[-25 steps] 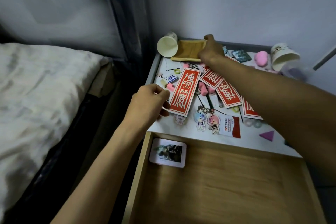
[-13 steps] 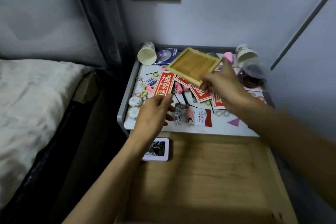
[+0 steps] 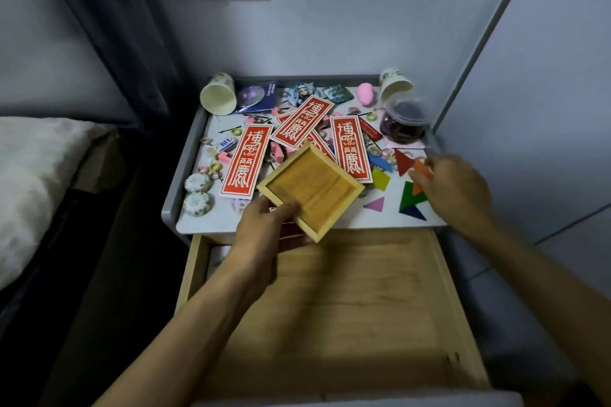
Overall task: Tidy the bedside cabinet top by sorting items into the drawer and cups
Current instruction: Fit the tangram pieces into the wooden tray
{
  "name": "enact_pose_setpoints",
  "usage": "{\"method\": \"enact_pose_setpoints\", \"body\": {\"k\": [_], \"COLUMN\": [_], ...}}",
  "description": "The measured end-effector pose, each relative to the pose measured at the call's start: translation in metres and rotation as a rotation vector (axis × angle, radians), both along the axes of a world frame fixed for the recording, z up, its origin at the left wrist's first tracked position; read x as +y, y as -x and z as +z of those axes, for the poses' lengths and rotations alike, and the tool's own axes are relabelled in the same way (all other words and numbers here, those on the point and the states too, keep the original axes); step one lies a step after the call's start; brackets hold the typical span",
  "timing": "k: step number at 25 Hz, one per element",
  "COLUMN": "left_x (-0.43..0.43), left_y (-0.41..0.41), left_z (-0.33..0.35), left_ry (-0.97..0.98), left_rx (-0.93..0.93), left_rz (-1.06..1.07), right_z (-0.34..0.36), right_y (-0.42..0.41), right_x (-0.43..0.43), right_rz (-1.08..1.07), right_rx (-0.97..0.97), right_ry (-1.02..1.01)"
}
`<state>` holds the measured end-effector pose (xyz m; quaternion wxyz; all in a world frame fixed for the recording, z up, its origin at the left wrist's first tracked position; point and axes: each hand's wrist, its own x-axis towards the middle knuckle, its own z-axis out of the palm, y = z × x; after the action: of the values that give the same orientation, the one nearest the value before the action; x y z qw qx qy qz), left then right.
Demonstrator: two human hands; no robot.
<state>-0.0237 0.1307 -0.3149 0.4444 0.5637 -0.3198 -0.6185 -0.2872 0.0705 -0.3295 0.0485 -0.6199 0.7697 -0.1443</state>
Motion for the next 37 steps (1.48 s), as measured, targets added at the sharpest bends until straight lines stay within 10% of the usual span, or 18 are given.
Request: {"method": "enact_pose_setpoints", "body": {"k": [6, 18, 37], "left_x": [-0.006, -0.005, -0.006], "left_y": [0.009, 0.01, 0.013], "left_z": [-0.005, -0.006, -0.014], "left_ry": [-0.045, -0.026, -0.125], "left_rx": [0.029, 0.06, 0.206], "left_rz": [-0.042, -0.049, -0.063], "right_z": [-0.017, -0.006, -0.011], "right_y": [-0.008, 0.009, 0.028], "right_x": [-0.023, -0.027, -0.032], "right_rz": [-0.018, 0.013, 0.392], "right_rx": [0.277, 0.009, 0.117], "right_ry": [-0.102, -0.016, -0.341]}}
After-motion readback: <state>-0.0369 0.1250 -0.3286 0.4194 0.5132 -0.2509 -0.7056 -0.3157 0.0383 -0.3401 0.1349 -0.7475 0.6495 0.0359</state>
